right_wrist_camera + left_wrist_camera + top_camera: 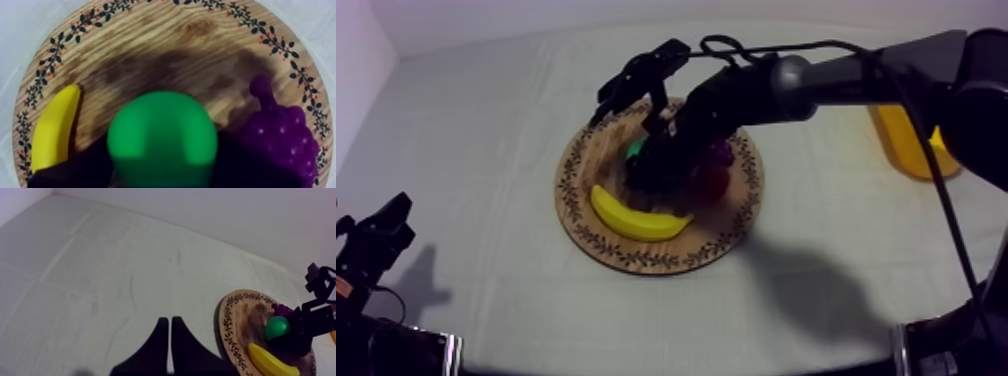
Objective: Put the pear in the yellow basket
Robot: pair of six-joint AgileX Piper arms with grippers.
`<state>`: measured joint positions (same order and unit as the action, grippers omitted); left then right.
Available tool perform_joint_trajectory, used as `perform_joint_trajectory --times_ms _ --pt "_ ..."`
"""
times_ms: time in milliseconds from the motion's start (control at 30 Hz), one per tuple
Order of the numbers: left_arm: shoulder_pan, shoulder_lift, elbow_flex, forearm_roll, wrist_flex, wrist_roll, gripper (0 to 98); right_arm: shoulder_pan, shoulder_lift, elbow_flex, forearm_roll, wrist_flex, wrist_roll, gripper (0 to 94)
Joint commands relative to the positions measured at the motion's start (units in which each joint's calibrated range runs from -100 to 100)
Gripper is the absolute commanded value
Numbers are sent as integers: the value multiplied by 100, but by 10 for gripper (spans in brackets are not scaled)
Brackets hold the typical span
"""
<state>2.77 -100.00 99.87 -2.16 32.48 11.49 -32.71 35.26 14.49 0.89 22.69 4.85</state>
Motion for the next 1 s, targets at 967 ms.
perform_joint_trajectory --times_ms 967 --pt "1 0 2 -2 1 1 1 597 -1666 311 -480 -568 602 343"
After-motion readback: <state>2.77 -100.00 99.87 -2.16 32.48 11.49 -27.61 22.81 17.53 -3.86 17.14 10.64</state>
